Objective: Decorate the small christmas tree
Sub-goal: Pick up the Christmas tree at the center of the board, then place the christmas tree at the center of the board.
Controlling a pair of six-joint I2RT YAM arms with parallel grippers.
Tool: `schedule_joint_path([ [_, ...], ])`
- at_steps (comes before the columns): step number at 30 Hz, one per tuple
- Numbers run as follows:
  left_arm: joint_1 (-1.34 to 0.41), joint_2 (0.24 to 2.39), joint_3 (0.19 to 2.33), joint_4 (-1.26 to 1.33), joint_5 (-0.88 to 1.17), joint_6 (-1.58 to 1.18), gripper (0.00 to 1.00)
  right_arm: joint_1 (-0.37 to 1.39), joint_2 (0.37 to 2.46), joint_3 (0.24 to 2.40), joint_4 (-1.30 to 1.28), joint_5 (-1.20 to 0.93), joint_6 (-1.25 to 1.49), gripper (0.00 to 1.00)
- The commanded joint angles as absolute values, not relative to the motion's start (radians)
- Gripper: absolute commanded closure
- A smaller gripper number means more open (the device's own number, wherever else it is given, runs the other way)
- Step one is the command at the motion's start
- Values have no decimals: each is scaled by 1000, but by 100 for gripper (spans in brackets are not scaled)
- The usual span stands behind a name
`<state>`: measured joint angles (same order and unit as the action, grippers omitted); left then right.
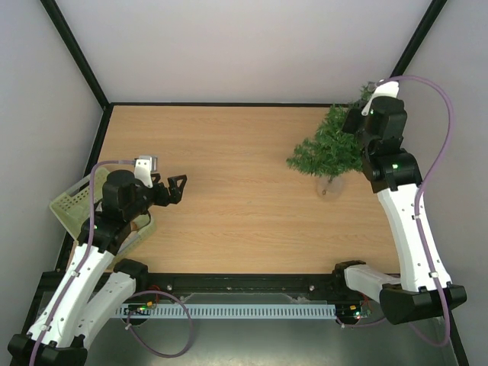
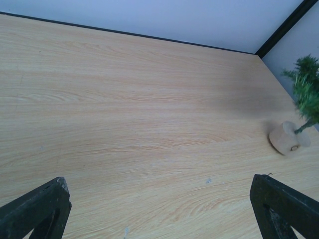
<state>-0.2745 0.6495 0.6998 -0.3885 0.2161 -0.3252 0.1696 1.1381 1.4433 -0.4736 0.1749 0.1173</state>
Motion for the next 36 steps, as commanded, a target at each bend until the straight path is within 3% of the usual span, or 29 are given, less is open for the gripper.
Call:
schedule_joint_path([
  [1,-276,654,686,-373,211,-322,1,166,1098,1405,-361,47,148,98],
  [9,-276,648,689,-377,194,-327,1,166,1125,1429,-311,-62,184,98],
  [36,-277,659,692,-389,147,-339,1,167,1160,1423,-334,-30,151,98],
])
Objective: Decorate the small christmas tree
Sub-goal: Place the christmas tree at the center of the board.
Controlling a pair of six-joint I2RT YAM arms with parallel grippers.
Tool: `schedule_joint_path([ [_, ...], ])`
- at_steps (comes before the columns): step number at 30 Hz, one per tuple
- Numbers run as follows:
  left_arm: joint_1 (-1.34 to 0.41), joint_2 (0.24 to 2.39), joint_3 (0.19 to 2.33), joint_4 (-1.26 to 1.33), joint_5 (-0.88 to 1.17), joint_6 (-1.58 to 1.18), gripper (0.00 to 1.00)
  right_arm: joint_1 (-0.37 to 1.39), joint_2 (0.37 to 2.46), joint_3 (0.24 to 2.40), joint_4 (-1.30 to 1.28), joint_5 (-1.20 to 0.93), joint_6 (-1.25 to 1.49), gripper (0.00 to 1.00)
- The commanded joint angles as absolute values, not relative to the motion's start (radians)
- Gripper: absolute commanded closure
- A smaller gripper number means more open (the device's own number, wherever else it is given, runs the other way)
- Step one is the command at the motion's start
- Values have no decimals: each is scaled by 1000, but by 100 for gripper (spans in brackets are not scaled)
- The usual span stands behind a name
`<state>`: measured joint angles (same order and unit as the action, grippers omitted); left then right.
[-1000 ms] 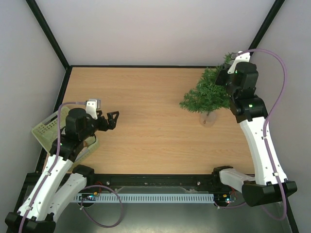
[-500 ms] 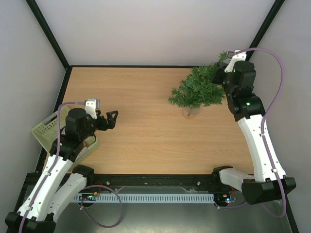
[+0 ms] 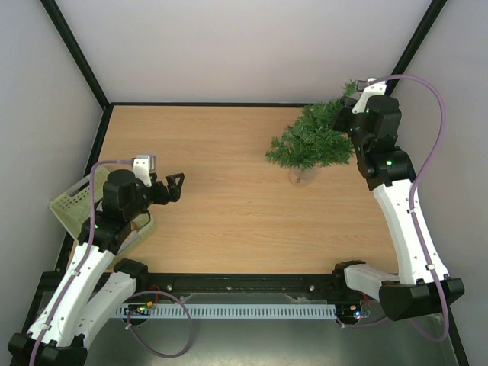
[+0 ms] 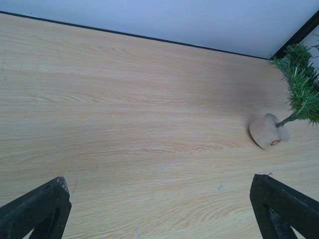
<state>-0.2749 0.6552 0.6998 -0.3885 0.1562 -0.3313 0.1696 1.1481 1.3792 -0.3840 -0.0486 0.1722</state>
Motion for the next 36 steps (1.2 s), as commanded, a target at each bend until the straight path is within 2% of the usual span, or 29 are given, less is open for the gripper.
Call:
schedule_joint_path([
  [1,-276,660,692,-389,148,-338,1,167,1164,1427,-337,-32,149,98],
  [16,-276,664,692,-388,146,-341,0,167,1195,1477,-337,-7,131,98],
  [26,-277,667,693,-391,145,-341,1,166,1180,1436,-329,-16,131,98],
  [28,-276,671,692,-392,139,-341,1,166,1176,1429,-335,-29,137,94],
  [31,-276,673,696,-399,114,-350,0,167,1148,1385,-332,-20,155,77],
  [33,-277,678,698,-404,81,-362,1,167,1123,1366,-337,-6,165,70],
  [36,-276,692,705,-429,-61,-426,1,166,1093,1373,-381,18,197,52],
])
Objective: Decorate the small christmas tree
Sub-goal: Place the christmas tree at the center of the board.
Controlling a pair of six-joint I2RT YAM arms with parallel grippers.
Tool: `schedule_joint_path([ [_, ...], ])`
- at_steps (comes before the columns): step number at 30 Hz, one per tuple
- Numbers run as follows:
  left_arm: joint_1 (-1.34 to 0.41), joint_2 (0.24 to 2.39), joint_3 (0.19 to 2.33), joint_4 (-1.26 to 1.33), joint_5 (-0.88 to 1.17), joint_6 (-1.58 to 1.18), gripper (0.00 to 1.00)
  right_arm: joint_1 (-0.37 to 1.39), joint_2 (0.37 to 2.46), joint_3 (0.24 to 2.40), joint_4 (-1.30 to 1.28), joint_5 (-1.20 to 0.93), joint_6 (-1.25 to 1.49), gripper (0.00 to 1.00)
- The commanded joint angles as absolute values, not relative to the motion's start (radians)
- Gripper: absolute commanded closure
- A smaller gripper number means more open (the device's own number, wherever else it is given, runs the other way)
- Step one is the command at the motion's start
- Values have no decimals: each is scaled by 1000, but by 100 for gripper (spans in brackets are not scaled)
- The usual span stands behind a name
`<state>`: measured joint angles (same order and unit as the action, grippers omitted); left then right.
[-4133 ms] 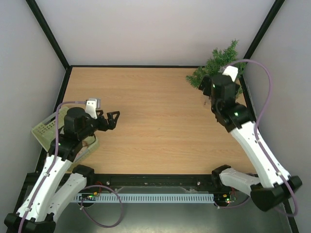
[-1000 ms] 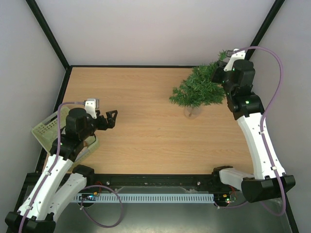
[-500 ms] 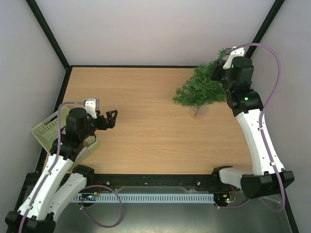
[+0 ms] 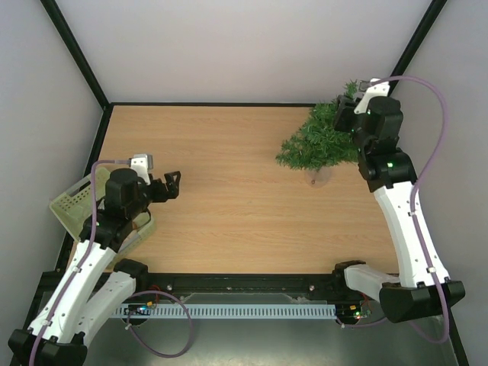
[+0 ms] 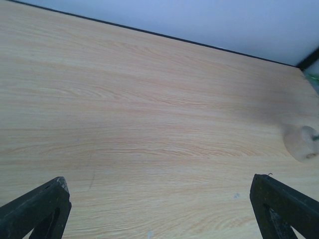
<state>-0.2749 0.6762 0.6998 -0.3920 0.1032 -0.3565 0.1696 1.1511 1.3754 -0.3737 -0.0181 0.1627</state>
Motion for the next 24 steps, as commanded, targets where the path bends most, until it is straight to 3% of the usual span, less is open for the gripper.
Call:
schedule_joint_path([
  [1,-276,702,711,-445,-119,-454,1,167,1080,1373,-402,30,215,46],
  [5,-255,785,760,-533,-316,-557,1,167,1011,1356,-468,35,295,24],
  [8,-140,838,782,-552,-266,-576,1,166,968,1345,-524,18,319,12],
  [12,84,861,737,-535,-176,-604,1,167,918,1349,-585,-5,354,4],
  [20,132,1066,711,-438,-149,-640,10,167,799,1277,-529,-207,439,9],
  [24,132,1150,697,-390,-173,-636,28,167,755,1275,-517,-265,456,10],
])
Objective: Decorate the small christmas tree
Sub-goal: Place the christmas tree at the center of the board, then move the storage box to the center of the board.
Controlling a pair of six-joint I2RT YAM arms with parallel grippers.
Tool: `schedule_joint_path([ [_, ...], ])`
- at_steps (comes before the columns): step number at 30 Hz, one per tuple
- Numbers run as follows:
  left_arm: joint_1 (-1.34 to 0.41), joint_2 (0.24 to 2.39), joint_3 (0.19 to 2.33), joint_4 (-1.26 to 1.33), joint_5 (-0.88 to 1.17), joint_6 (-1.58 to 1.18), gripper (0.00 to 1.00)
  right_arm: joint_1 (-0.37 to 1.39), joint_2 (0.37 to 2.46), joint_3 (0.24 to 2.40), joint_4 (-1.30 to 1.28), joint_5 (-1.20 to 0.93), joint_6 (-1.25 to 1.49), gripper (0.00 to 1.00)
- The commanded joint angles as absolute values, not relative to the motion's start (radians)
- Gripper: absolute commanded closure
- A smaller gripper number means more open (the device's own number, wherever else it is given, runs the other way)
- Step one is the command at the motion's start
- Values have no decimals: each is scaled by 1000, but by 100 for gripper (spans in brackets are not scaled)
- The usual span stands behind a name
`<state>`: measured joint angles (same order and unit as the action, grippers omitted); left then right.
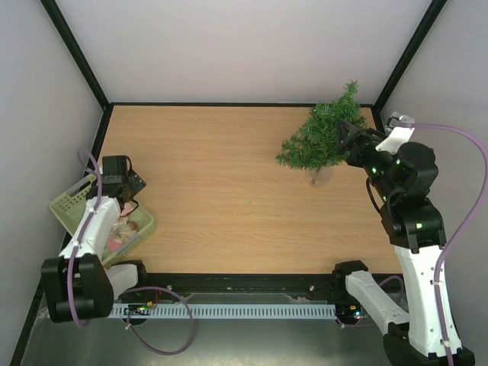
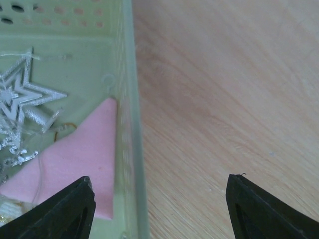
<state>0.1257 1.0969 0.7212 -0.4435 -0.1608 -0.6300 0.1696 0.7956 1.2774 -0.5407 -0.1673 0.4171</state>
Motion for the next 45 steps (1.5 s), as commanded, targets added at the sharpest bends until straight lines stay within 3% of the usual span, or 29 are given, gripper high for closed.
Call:
schedule_joint_path([
  [1,132,1162,696,-376,-178,-632,32,167,745,1274,-515,-276,454,10],
  [5,131,1221,705,-350,-143,-620,45,166,717,1262,-513,-312,447,11],
  [12,109,1261,683,-304,-25,-558,58,167,708,1259,-511,-393,441,11],
  [18,2,1283,689,-260,16,-513,71,167,695,1242,-486,-424,457,12],
  [34,-371,1586,951,-74,121,-441,73,167,692,1245,-474,-414,485,17],
  [45,-442,1773,1068,11,238,-355,77,167,697,1233,-435,-453,519,20],
])
